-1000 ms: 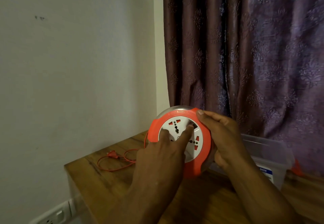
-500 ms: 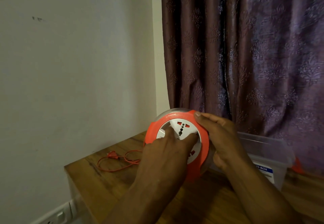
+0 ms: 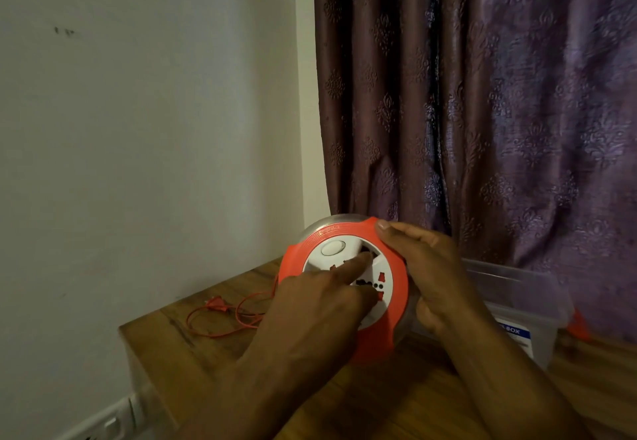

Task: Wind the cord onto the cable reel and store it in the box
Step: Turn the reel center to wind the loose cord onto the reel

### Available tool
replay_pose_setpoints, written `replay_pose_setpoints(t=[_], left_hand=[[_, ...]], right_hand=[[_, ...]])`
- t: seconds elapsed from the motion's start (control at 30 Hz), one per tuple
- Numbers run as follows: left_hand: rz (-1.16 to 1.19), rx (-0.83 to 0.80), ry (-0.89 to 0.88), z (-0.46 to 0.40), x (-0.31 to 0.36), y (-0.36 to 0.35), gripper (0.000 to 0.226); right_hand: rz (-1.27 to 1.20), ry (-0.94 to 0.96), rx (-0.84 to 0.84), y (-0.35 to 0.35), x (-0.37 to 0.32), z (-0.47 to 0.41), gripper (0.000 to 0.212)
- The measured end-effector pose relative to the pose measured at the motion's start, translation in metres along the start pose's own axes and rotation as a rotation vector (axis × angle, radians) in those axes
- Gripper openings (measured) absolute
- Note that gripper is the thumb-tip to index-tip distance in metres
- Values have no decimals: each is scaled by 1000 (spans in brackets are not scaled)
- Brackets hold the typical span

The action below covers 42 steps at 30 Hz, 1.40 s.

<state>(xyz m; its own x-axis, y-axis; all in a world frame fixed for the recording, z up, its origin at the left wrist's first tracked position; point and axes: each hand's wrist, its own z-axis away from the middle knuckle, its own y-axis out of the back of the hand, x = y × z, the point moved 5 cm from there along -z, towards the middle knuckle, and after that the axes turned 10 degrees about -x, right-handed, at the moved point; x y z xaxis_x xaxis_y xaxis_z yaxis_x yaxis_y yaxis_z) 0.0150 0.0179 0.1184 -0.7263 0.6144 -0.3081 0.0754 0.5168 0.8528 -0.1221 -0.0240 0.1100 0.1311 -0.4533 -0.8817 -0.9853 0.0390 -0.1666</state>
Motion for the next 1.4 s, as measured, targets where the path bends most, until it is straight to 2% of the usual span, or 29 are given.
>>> replay_pose_setpoints(t=[0.1, 0.23, 0.4, 0.83, 1.17, 1.4], left_hand=[[158, 109, 23, 8, -6, 5, 21], [291, 183, 222, 19, -16, 3, 43], [221, 203, 322, 17, -17, -11, 67], [147, 134, 460, 4, -18, -13, 79], [126, 165, 481, 2, -16, -11, 76], [232, 208, 413, -2, -14, -14, 64]], right_hand=[[-7, 18, 22, 0, -1, -1, 15], [-23, 35, 86, 3, -1, -1, 12], [-5, 75, 114, 3, -3, 0, 17], [19, 130, 156, 0, 1, 0, 11], [33, 142, 175, 2, 6, -1, 4], [32, 154, 191, 2, 3, -1, 6]])
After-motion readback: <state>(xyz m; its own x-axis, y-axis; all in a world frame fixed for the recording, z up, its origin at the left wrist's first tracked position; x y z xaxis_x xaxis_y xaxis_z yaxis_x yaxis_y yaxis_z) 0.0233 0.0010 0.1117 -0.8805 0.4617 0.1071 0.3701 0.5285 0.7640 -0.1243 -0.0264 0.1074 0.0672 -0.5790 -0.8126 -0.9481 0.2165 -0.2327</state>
